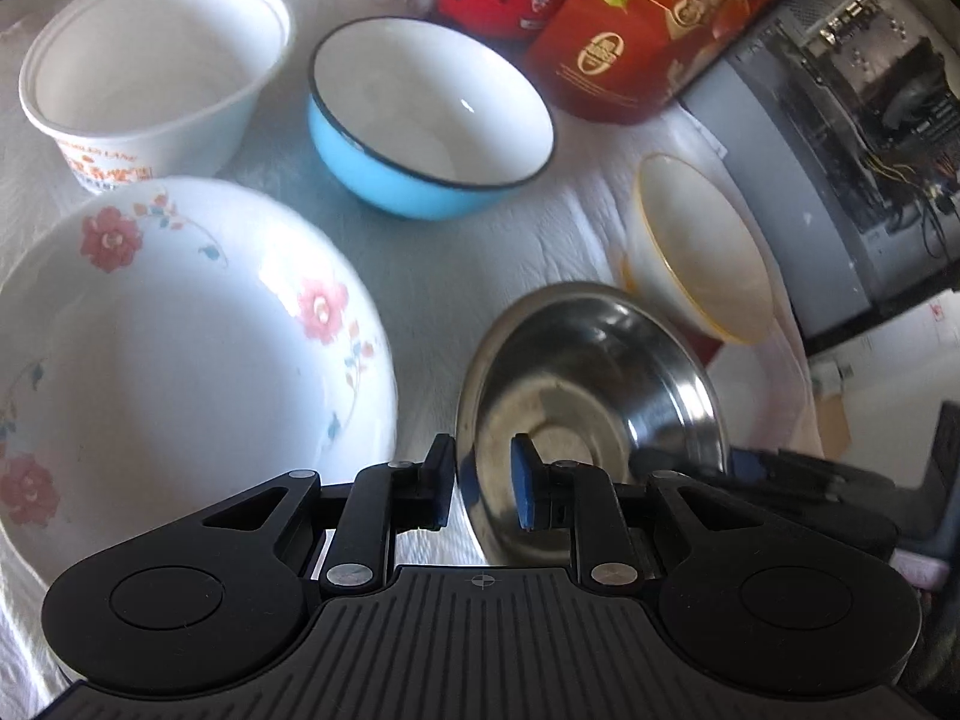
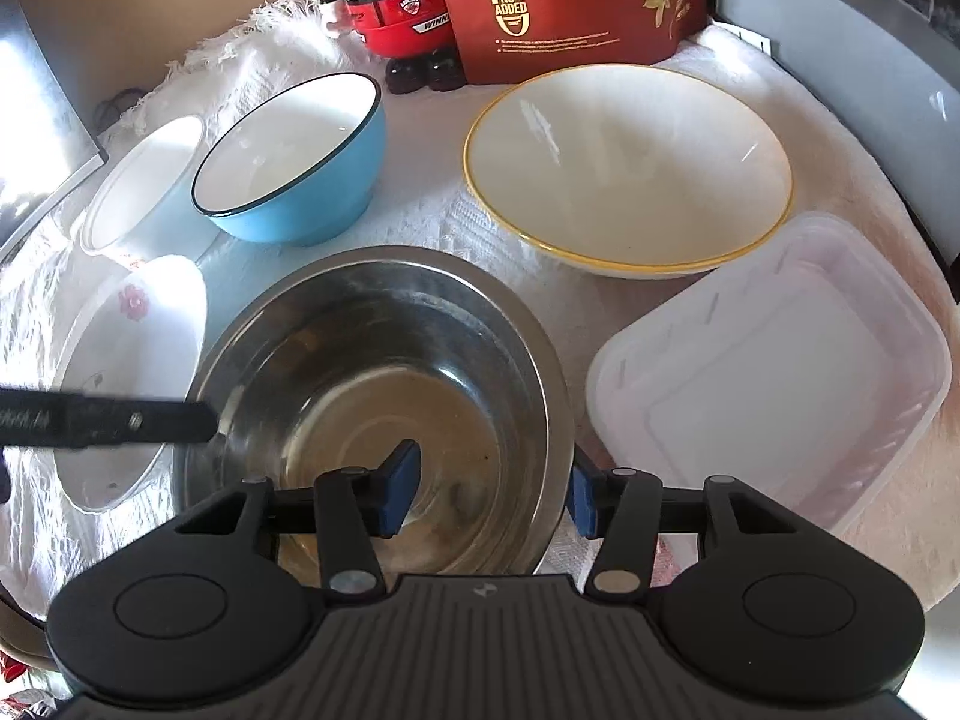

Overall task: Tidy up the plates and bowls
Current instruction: 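Close the left tool on the steel bowl rim, then carry the steel bowl with the left tool beside the white paper cup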

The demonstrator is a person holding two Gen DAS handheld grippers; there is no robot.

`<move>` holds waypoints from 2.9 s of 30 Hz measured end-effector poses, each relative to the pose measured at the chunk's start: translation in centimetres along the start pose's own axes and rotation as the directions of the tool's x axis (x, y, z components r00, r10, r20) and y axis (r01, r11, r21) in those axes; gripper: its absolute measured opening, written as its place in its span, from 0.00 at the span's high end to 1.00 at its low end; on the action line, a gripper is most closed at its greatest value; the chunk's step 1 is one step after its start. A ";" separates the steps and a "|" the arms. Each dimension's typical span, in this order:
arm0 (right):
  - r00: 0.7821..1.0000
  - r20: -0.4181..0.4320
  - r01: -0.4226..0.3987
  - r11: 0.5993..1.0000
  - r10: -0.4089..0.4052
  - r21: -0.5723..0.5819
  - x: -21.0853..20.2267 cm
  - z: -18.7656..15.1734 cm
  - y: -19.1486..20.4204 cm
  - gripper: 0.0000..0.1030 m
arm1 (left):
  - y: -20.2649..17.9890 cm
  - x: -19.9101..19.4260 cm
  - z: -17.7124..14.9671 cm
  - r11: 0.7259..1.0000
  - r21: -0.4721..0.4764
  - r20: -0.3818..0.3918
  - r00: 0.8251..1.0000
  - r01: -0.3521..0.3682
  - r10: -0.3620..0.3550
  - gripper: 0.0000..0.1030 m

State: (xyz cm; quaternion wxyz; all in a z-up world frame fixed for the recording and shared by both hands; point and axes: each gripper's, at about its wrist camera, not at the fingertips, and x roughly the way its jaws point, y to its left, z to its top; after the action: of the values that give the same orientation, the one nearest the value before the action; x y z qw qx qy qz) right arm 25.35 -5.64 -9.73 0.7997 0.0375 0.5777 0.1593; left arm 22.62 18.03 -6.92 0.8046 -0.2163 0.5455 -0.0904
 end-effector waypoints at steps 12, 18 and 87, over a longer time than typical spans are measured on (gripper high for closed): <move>0.998 -0.030 -0.047 0.998 0.046 -0.032 -0.2 -0.9 -0.6 0.50 | -0.9 0.7 -1.0 0.998 0.039 -0.072 0.996 -0.050 0.053 0.80; 0.999 -0.033 -0.037 0.999 0.036 -0.012 0.5 -0.6 -0.6 0.50 | -1.4 2.1 -0.5 0.996 0.029 -0.062 0.995 -0.079 0.081 0.79; 0.972 -0.124 -0.225 0.935 0.198 -0.274 7.3 2.6 16.7 0.37 | 18.2 -7.1 0.1 0.879 -0.451 0.119 0.965 -0.157 0.233 0.37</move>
State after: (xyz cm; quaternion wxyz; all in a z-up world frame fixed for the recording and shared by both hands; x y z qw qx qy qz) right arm 26.30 12.70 -11.40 0.7467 -0.0240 0.5781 0.3280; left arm 18.26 36.95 -9.03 0.7838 -0.3420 0.5005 0.1349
